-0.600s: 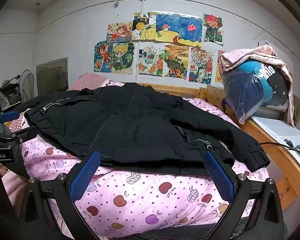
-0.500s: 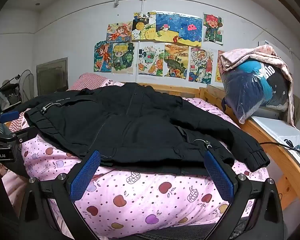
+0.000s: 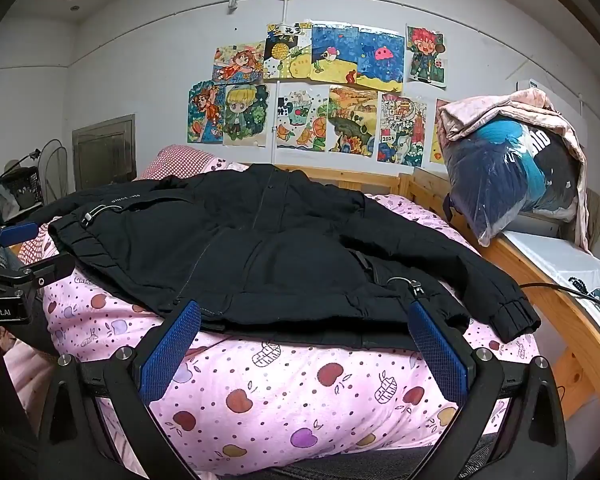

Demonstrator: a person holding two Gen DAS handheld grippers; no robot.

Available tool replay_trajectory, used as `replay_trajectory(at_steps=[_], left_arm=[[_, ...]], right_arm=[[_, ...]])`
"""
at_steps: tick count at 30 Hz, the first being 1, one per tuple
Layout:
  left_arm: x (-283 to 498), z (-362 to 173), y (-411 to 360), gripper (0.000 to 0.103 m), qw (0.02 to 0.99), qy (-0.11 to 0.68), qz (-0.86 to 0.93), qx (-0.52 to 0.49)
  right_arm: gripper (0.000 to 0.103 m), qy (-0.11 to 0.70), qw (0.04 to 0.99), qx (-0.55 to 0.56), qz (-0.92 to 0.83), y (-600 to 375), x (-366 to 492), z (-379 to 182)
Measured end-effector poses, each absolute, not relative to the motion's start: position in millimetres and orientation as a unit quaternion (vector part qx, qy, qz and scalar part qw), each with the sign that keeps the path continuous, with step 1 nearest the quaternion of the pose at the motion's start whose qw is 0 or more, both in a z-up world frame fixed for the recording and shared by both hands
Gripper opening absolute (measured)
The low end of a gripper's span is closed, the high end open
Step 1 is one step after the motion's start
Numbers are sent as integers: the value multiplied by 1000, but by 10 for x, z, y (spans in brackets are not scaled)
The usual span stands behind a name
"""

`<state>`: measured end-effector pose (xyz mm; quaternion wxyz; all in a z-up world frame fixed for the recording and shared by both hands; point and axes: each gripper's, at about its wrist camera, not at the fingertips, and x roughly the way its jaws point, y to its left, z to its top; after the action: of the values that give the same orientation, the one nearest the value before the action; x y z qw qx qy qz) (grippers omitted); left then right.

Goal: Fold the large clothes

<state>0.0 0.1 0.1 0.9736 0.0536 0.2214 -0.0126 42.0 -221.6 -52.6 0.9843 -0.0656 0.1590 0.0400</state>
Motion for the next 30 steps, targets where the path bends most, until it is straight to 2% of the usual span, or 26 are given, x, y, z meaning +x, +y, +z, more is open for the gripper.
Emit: replay_trajectory(at_steps=[30], left_arm=[[15,-20,46,103,974,222,-12,51]], right_arm=[[102,155,985,-64,41,-2256,450,-634]])
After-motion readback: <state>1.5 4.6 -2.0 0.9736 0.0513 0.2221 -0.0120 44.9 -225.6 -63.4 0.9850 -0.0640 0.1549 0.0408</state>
